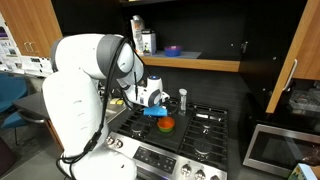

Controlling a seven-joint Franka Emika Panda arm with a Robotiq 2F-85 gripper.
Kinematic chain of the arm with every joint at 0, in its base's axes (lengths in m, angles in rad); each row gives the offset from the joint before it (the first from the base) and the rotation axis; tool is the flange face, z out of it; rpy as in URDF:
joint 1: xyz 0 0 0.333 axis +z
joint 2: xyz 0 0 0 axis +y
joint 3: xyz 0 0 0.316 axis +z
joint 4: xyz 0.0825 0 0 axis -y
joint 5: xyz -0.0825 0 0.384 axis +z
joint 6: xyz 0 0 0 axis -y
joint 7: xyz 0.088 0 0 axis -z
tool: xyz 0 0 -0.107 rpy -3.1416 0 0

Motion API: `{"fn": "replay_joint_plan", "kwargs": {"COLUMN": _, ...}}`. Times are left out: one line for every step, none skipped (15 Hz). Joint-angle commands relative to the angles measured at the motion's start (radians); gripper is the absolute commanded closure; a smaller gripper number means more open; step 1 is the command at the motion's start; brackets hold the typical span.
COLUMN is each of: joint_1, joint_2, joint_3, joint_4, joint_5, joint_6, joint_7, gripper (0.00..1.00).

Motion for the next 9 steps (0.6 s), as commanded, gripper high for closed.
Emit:
{"fn": "replay_joint_plan", "kwargs": {"joint_1": -0.016, "joint_2": -0.013, "joint_3": 0.015, "joint_4": 0.007, "joint_5": -0.014, "joint_6": -0.026, "joint_7": -0.004, "gripper": 1.0}}
{"fn": "replay_joint_plan", "kwargs": {"joint_1": -0.016, "joint_2": -0.013, "joint_3": 0.015, "joint_4": 0.007, "joint_5": -0.014, "joint_6": -0.026, "joint_7": -0.005, "gripper": 0.99}}
{"fn": "replay_joint_plan", "kwargs": {"joint_1": -0.016, "joint_2": -0.013, "joint_3": 0.016, "joint_4": 0.007, "joint_5": -0.013, "joint_6": -0.026, "joint_7": -0.006, "gripper": 0.99}}
{"fn": "replay_joint_plan", "kwargs": {"joint_1": -0.016, "joint_2": -0.013, "joint_3": 0.017, "joint_4": 0.008, "joint_5": -0.011, "joint_6": -0.028, "joint_7": -0.006, "gripper": 0.99}}
{"fn": "replay_joint_plan", "kwargs": {"joint_1": -0.016, "joint_2": -0.013, "joint_3": 0.017, "joint_4": 0.008, "joint_5": -0.014, "joint_6": -0.028, "joint_7": -0.004, "gripper": 0.99}}
{"fn": "replay_joint_plan", "kwargs": {"joint_1": -0.016, "joint_2": -0.012, "joint_3": 0.017, "joint_4": 0.008, "joint_5": -0.013, "joint_6": -0.03, "joint_7": -0.004, "gripper": 0.72}}
{"fn": "replay_joint_plan", "kwargs": {"joint_1": -0.017, "joint_2": -0.011, "joint_3": 0.017, "joint_4": 0.008, "joint_5": -0.014, "joint_6": -0.03, "joint_7": -0.004, "gripper": 0.71}}
{"fn": "replay_joint_plan", "kwargs": {"joint_1": -0.017, "joint_2": -0.011, "joint_3": 0.017, "joint_4": 0.008, "joint_5": -0.015, "joint_6": -0.031, "joint_7": -0.003, "gripper": 0.67}}
{"fn": "replay_joint_plan", "kwargs": {"joint_1": -0.017, "joint_2": -0.01, "joint_3": 0.017, "joint_4": 0.008, "joint_5": -0.015, "joint_6": -0.033, "joint_7": -0.003, "gripper": 0.62}}
